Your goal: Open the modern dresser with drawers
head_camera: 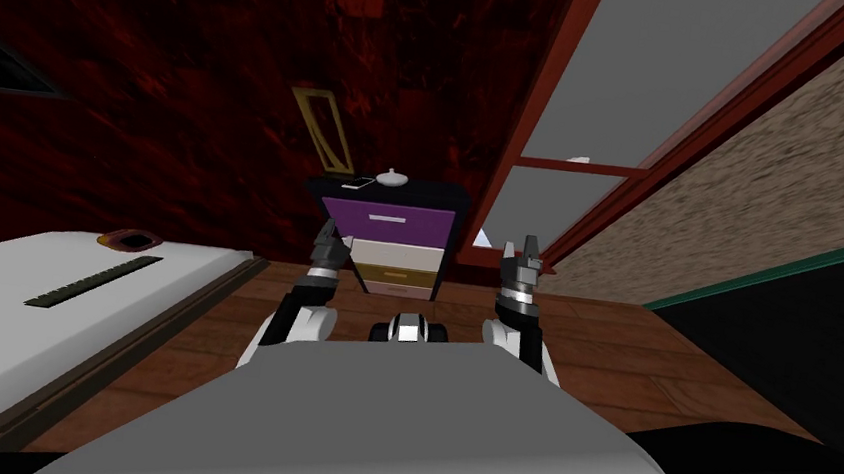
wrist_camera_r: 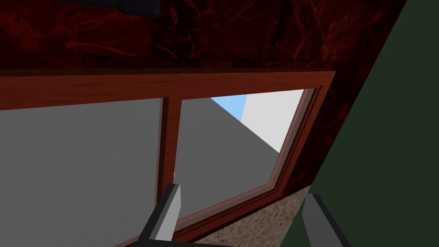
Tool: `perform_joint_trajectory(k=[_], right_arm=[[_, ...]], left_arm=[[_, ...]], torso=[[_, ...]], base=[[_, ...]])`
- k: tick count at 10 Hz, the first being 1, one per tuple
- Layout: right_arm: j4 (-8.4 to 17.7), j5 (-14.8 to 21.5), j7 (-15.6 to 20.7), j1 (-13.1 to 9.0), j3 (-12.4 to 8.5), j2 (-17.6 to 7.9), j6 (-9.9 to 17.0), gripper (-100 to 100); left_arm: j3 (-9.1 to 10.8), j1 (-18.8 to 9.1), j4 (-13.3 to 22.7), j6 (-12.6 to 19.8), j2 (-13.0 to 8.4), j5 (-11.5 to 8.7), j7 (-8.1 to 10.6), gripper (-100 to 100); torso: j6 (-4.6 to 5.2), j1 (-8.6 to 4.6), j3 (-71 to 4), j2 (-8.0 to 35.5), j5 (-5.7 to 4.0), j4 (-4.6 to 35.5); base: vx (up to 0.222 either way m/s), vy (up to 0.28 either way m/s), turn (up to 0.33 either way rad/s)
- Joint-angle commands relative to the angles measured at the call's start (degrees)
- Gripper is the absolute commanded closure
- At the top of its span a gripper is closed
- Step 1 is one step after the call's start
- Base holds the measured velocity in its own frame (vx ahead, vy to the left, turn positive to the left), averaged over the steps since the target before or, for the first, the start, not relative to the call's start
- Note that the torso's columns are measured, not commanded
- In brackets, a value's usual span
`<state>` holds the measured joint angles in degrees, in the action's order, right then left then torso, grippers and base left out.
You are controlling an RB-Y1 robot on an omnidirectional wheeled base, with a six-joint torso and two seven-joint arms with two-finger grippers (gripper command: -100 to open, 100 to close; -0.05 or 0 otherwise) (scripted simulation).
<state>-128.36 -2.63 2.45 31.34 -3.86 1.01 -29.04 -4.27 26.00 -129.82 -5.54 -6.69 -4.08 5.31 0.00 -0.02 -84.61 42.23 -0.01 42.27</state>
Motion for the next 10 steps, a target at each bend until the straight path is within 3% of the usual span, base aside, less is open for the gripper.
perform_joint_trajectory(k=[1, 10], right_arm=[[0.0, 0.0, 0.0, 0.0, 0.0, 0.0, 0.0, 0], [0.0, 0.0, 0.0, 0.0, 0.0, 0.0, 0.0, 0]], left_arm=[[-0.30, -0.3, 0.0, 3.4, -0.4, 0.3, 0.14, -100], [-0.93, -1.8, 0.3, 13.3, -2.4, 1.1, 0.50, -100]], torso=[[0.00, 0.02, 0.0, 0.0, 0.01, 0.0], [0.00, 0.02, 0.0, 0.1, 0.01, 0.0]], base=[[0.106, -0.014, -0.039], [0.075, -0.005, -0.032]])
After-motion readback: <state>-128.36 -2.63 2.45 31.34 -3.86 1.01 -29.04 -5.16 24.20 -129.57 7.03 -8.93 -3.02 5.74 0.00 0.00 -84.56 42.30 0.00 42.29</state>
